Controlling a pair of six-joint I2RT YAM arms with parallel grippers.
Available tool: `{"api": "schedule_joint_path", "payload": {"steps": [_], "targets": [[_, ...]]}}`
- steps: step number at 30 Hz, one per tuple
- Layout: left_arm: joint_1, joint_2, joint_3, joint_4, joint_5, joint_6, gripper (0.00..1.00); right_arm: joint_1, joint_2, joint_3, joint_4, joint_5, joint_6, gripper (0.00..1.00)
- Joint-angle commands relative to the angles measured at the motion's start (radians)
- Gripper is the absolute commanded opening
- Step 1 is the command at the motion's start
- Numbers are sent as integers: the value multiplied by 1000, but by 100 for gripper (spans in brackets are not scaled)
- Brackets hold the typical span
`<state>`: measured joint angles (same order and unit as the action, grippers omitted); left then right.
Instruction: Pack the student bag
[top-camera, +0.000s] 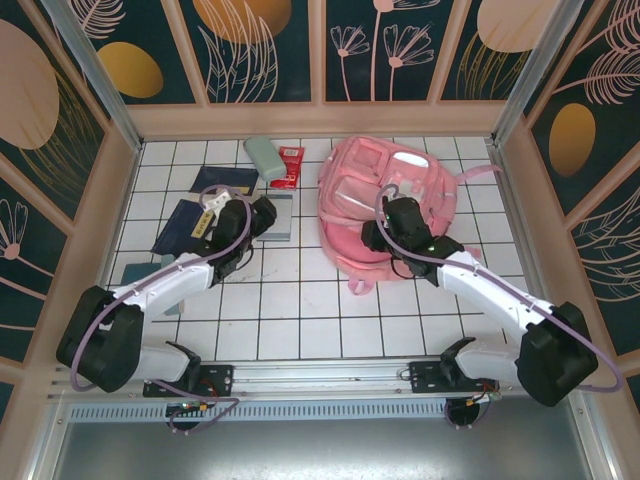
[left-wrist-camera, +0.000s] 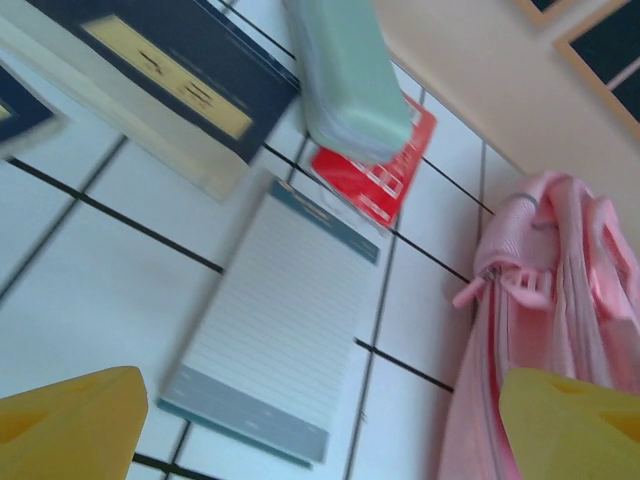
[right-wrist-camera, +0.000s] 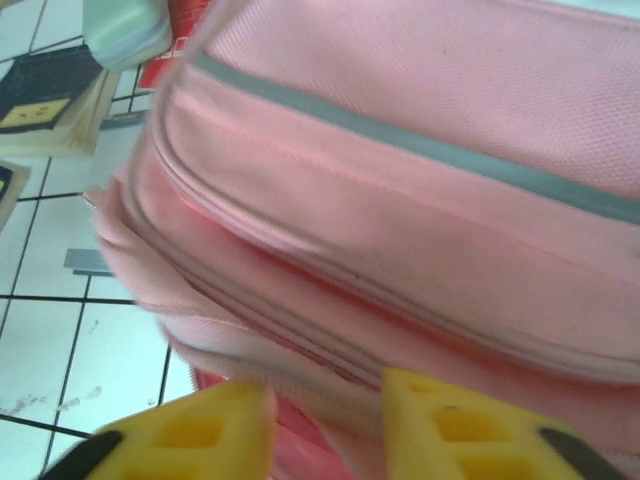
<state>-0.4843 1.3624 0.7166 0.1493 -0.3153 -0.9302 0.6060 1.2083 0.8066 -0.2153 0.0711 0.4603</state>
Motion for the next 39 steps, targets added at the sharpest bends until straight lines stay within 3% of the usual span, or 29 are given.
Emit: {"api": "schedule_joint_path", "payload": {"steps": [1,9,15,24,36,39], "targets": [[47,37,34,-26,17,76,90,39,-15,9,46,-1,-36,42],[240,170,82,29,139,76,78,123,109,146,118,-29,-61,47],[328,339,132,166,276,-51,64,179,211,224,139,-15,-62,47],[345,541,227,278,296,-217,64,184,204,202,145,0,-49,47],[345,674,325,336,293,-275,67,186,211,160,158,-5,-29,47],[345,691,328,339,286,-290,54,185,218,160,159,-9,-28,47]]}}
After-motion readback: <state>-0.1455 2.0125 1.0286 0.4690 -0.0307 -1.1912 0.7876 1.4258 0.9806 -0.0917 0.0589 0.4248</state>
